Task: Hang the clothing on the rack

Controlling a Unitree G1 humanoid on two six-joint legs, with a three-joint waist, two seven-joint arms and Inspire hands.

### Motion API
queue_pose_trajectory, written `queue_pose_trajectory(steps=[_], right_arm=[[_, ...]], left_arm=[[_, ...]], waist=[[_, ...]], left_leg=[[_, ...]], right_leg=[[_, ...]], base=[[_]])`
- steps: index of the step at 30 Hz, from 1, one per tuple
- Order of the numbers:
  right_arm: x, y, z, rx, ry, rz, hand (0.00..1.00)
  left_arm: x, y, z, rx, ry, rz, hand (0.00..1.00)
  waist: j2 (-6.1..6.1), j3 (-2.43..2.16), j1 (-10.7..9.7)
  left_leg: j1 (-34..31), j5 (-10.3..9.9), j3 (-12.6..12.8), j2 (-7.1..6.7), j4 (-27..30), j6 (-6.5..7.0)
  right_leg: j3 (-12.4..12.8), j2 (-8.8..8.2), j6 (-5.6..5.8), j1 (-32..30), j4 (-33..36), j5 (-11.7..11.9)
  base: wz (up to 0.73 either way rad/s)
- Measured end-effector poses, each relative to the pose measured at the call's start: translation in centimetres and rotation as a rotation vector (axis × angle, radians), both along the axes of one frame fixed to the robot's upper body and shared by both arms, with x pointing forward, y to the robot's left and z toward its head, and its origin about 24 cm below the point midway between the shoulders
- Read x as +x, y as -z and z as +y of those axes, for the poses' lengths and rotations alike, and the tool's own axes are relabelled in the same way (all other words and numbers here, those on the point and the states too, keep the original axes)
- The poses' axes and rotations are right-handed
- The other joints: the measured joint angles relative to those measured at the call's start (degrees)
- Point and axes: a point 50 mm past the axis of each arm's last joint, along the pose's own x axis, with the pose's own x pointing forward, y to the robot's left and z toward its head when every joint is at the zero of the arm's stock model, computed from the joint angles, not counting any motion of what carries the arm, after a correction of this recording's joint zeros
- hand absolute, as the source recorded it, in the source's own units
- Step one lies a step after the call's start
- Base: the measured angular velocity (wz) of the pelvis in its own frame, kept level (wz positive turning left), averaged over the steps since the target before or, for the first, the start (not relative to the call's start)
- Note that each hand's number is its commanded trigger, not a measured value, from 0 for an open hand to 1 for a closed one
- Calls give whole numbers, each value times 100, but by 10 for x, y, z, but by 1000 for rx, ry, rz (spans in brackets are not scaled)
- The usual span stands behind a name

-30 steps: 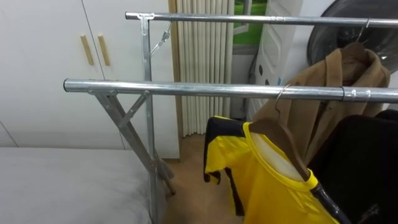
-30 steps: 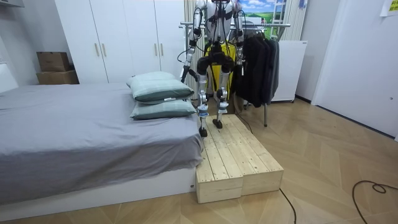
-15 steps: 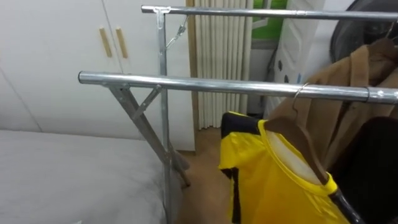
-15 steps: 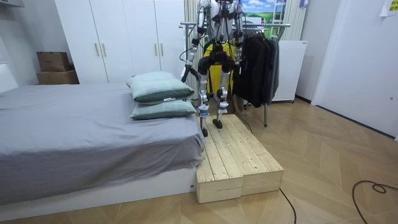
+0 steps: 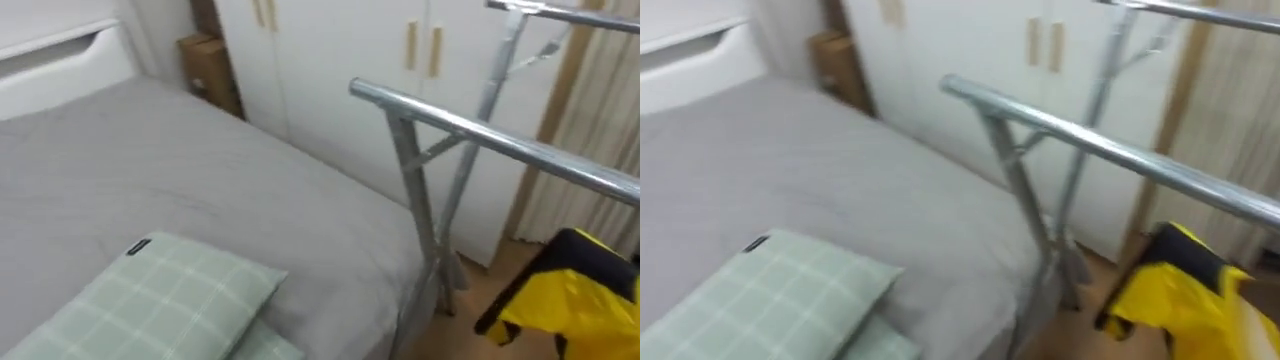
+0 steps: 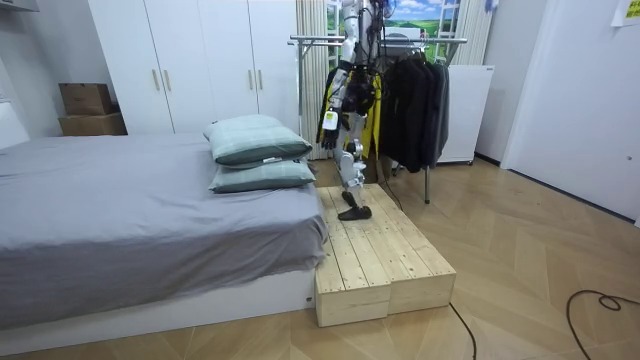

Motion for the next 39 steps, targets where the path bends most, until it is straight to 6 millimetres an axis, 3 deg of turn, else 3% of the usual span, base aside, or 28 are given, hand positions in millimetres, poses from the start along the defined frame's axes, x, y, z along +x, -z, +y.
queue_pose_trajectory(steps=[2, 3, 5, 6, 8, 12, 13, 14, 15, 16, 19, 24, 26, 28, 33, 36, 39], right_arm=[[5, 0, 5, 13, -4, -13, 0], [5, 1, 6, 16, -3, -14, 0], [5, 1, 8, 25, 6, -17, 0], [3, 2, 9, 27, 10, -14, 0], [-5, 3, 10, 38, 48, 3, 0], [-10, 4, 8, 17, 68, 17, 0], [-11, 4, 8, 17, 72, 18, 0], [-11, 4, 8, 17, 75, 19, 0], [-14, 4, 7, 17, 84, 25, 0], [-19, 4, 7, 17, 92, 33, 0], [-23, 5, 7, 13, 102, 50, 0], [-26, 7, 12, 2, 117, 62, 0], [-31, 7, 13, -1, 140, 65, 0], [-28, 7, 13, -4, 138, 61, 0], [-11, 5, 13, -18, 97, 14, 0], [-10, 5, 16, -12, 95, 3, 0], [-12, 5, 18, -10, 80, 3, 0]], left_arm=[[0, 0, 2, 6, -1, 0, 0], [0, -1, 2, 9, -2, 0, 0], [-3, -1, 4, 11, -16, 6, 0], [-4, -1, 4, 11, -19, 9, 0], [-5, -1, 4, 11, -21, 13, 0], [-7, -1, 4, 11, -22, 19, 0], [-7, -1, 4, 11, -23, 17, 0], [-7, 0, 3, 11, -23, 17, 0], [-9, 0, 2, 8, -28, 20, 0], [-11, 0, 1, 7, -34, 26, 0], [-16, 0, 3, 20, -55, 33, 0], [-25, 0, 3, 13, -96, 54, 0], [-23, 0, 3, 3, -99, 47, 0], [-23, 0, 3, 4, -111, 41, 0], [-25, 0, 4, 25, -109, 31, 0], [-16, 0, 3, 32, -98, -12, 0], [-11, 0, 2, 39, -92, -45, 0]], waist=[[-70, -29, 76], [-97, -31, 103], [-132, -27, 172], [-131, -49, 171], [-140, -78, 129], [-100, -135, 40], [-76, -144, -86], [-88, -142, -153], [-102, -112, -194], [-86, -123, -204], [-92, -123, -172], [-166, -114, -200], [-190, -115, -231], [-203, -101, -167], [-268, -70, -158], [-308, -20, -149], [-325, -25, -97]], left_leg=[[23, -25, 114, -52, -254, -64], [35, -15, 114, -64, -297, -82], [6, -74, -46, -79, -438, -99], [-14, -75, -104, -83, -444, -96], [-52, -47, -318, -115, -446, -47], [-244, 22, -784, -257, -461, 66], [-330, 65, -1049, -313, -472, 114], [-343, 107, -1154, -351, -493, 144], [-334, 149, -1326, -411, -523, 173], [-331, 173, -1489, -477, -535, 205], [-329, 222, -1753, -592, -571, 232], [-461, 212, -2344, -840, -458, 330], [-636, 226, -2707, -1010, -313, 412], [-652, 249, -2891, -1078, -282, 422], [-713, 250, -2981, -1095, -234, 399], [-825, 238, -3046, -1092, -107, 370], [-856, 232, -3052, -1088, -94, 335]], right_leg=[[-373, -141, -6, 9, 197, -58], [-446, -173, 9, 26, 216, -65], [-617, -249, 189, 146, 250, -26], [-639, -251, 225, 173, 226, 23], [-244, -251, 250, 230, 240, 113], [-312, -275, 387, 279, 167, 183], [-83, -240, 464, 321, 141, 222], [126, -230, 487, 339, 141, 220], [443, -204, 551, 411, 127, 214], [752, -163, 603, 476, 90, 210], [914, -142, 718, 627, 9, 210], [1580, -121, 864, 894, -181, 159], [2458, -116, 863, 985, -268, 139], [2750, -99, 833, 990, -274, 112], [2762, -67, 842, 1134, -428, 100], [2790, -46, 850, 1110, -462, 35], [2781, -49, 817, 1018, -447, -112]], base=[[79], [62], [50], [49], [63], [58], [87], [102], [83], [82], [49], [69], [92], [55], [10], [9], [0]])
